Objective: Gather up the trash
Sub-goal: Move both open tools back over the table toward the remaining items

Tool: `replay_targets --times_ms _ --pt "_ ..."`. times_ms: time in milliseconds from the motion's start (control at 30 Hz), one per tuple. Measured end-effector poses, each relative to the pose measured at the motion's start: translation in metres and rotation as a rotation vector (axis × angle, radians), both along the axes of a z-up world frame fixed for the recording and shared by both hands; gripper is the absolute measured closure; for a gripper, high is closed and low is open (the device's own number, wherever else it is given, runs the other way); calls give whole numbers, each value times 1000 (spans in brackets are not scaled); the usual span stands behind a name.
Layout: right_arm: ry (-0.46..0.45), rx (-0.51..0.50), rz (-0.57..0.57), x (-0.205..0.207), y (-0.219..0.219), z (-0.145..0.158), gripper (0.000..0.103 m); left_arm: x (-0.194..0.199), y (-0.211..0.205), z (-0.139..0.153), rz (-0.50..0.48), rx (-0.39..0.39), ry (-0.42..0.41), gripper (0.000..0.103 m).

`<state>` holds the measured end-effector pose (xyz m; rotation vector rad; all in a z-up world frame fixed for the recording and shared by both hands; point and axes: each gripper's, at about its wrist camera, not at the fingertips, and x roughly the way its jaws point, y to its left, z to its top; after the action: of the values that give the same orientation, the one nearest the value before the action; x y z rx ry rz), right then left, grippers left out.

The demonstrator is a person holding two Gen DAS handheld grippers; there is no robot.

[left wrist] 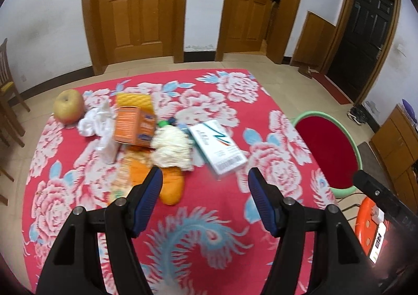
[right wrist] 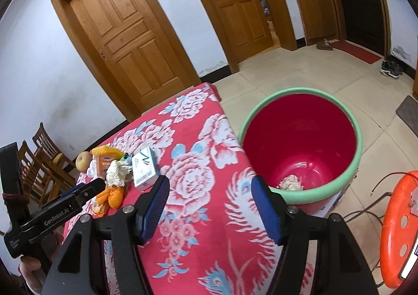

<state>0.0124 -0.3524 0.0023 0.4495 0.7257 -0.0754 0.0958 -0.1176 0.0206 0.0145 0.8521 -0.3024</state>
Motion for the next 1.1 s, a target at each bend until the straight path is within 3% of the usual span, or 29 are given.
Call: replay_targets --times_ms 367,700,1100 --pt "16 -21 71 29 34 1 35 23 49 -1 101 31 -14 35" --pt "40 -23 124 59 58 -9 35 50 90 -23 209 46 18 35" --pt "101 -35 193 93 79 -29 35 73 88 -42 183 17 52 33"
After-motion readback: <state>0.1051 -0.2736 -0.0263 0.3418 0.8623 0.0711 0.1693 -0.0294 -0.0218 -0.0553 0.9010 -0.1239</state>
